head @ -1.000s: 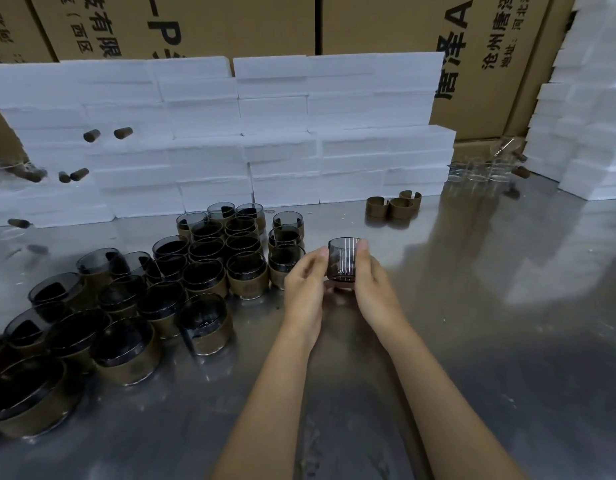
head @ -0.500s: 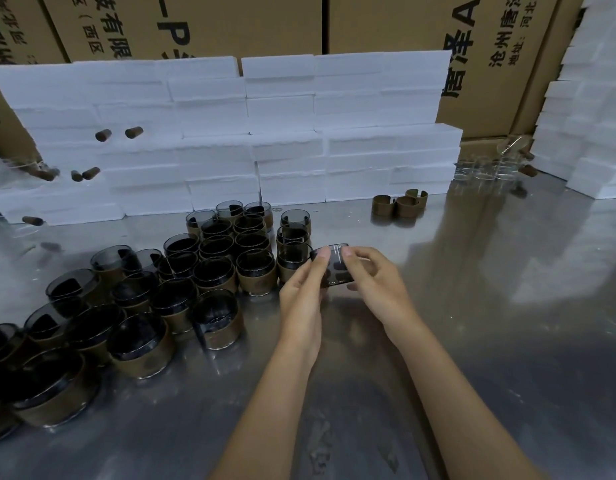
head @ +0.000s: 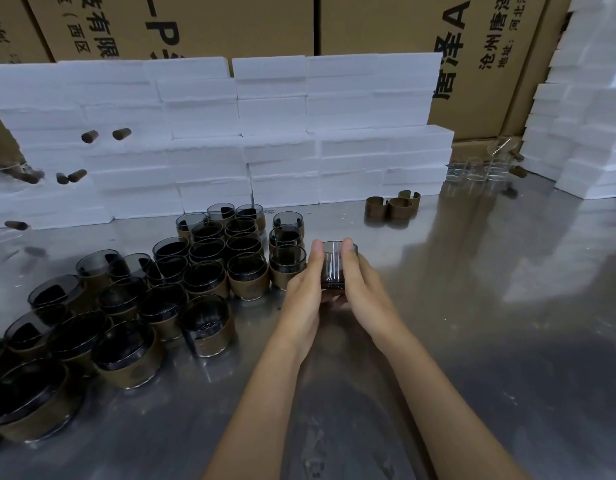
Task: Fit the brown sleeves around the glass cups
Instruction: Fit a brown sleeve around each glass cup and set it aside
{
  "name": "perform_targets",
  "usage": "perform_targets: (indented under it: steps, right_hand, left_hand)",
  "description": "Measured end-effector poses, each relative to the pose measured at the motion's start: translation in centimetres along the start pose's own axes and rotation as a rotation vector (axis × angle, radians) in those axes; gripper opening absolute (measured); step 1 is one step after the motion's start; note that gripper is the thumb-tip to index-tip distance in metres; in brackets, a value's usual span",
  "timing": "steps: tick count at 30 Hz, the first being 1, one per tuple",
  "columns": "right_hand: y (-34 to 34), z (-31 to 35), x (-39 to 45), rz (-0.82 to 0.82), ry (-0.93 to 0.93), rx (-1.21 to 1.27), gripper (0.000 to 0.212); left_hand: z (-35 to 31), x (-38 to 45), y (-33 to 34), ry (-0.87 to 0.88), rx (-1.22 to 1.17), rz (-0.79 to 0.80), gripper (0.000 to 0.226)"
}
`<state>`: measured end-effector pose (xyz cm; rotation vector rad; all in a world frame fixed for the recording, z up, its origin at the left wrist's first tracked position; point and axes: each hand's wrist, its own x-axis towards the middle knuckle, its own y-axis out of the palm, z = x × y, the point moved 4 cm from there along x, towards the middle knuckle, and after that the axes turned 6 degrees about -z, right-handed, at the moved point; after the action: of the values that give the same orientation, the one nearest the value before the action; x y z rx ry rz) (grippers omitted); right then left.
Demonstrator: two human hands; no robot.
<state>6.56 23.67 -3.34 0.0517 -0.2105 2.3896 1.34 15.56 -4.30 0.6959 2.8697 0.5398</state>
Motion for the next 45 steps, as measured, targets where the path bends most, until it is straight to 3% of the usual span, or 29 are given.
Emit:
perform_targets:
  steps: [13, 17, 21, 27, 32, 38, 43, 45]
  right_hand:
    - [-1.7, -1.2, 1.5, -0.212, -0.023, 0.048, 0.035]
    - [-2.0, -1.2, 1.4, -0.172, 0.029, 0.156, 0.024]
    - [-1.3, -1.4, 1.1, -0.011, 0.234, 0.373, 0.046]
    - [-1.0, -1.5, 0.8, 0.096, 0.429, 0.661, 0.047]
    - [-1.0, -1.6, 0.9, 0.170, 0.419, 0.709, 0.042]
    - [-0.7, -1.2, 0.8, 0.251, 0.313, 0.605, 0.037]
    - [-0.7, -1.1, 0.6, 0.321, 0.266, 0.540, 0.041]
    - [-0.6, -0.9, 0.4, 0.361, 0.282, 0.541, 0.050]
  left_hand:
    - [0.3, 0.4, -0.8, 0.003, -0.013, -0.171, 0.035]
    - [-0.2, 0.3, -0.6, -0.063, -0.075, -0.144, 0.033]
    - [-0.5, 0.4, -0.6, -0.071, -0.086, -0.057, 0.038]
    - [-0.5, 0.8, -0.5, 0.027, -0.016, 0.026, 0.026]
    - [-0.3, 0.6, -0.3, 0.058, 0.047, 0.042, 0.042]
    - [-0.5, 0.3, -0.4, 0.068, 0.064, -0.067, 0.073]
    - [-0.5, 0.8, -0.8, 0.094, 0.038, -0.149, 0.024]
    - [-0.5, 0.8, -0.6, 0.113, 0.031, -0.161, 0.017]
